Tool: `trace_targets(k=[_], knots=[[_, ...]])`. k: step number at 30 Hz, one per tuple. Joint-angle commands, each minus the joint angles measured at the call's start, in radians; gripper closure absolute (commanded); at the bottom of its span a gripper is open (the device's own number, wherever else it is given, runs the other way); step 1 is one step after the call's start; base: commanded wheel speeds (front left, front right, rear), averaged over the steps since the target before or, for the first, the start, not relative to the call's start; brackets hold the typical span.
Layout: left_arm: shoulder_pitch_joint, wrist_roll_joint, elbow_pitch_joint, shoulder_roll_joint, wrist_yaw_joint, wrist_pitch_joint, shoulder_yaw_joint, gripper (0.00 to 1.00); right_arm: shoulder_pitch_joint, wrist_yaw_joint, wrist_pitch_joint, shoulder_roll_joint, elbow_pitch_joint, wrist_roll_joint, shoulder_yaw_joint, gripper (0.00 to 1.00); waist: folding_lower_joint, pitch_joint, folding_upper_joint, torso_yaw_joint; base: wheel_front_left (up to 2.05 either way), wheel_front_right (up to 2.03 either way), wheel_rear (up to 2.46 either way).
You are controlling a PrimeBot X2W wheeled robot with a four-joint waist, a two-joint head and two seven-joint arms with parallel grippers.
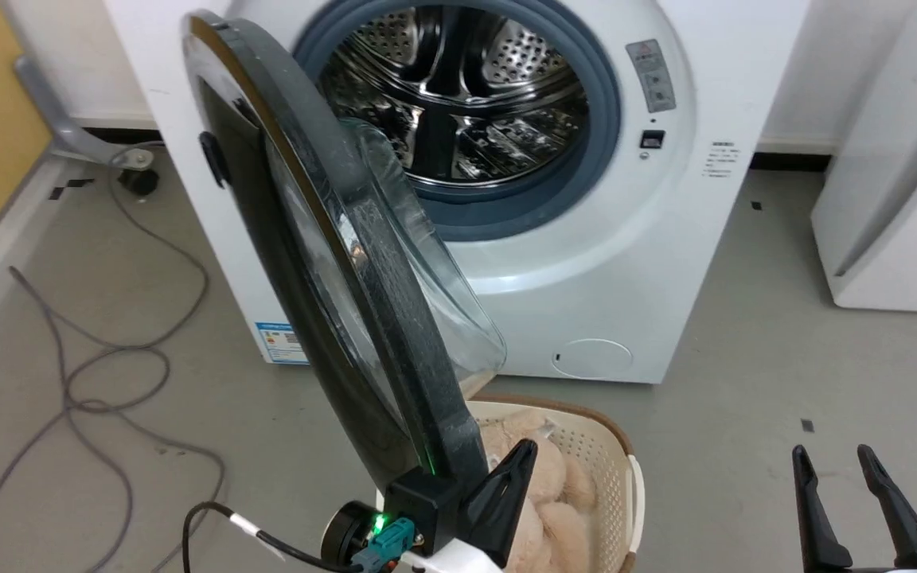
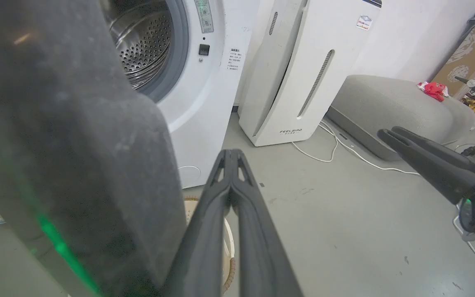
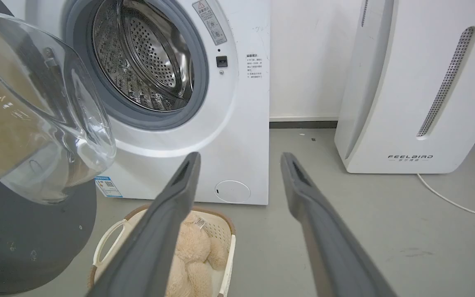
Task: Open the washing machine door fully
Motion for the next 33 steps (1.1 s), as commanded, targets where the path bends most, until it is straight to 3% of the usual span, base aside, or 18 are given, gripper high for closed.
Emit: trace_targets(k=[1,8,21,26,33], knots=[[0.014,-0.004,-0.004,0.012,0.007,0.003,0.008,1.00,0.007,0.001,-0.002,0.004,-0.003,0.005,0.000,0.00,0.0000,-0.007,0.0000,0.013,0.00,0.00,0.00],[0.063,-0.011,-0.025,0.036,0.016,0.012,0.000,1.00,0.022,0.001,0.000,0.004,-0.012,0.007,-0.003,0.00,0.0000,-0.015,0.0000,0.094,0.00,0.00,0.00],[0.088,-0.008,-0.063,0.066,0.056,-0.030,0.041,1.00,0.022,0.001,0.015,0.004,-0.038,-0.012,-0.017,0.00,0.0000,-0.014,0.0000,0.305,0.00,0.00,0.00],[0.085,-0.014,-0.071,0.083,0.090,-0.062,0.100,1.00,0.019,0.001,0.016,0.004,-0.041,-0.009,-0.021,0.00,0.0000,-0.014,0.0000,0.344,0.00,0.00,0.00],[0.080,-0.027,-0.061,0.133,0.145,-0.119,0.225,1.00,0.018,0.001,0.019,0.004,-0.043,-0.006,-0.017,0.00,0.0000,-0.005,0.0000,0.348,0.00,0.00,0.00]])
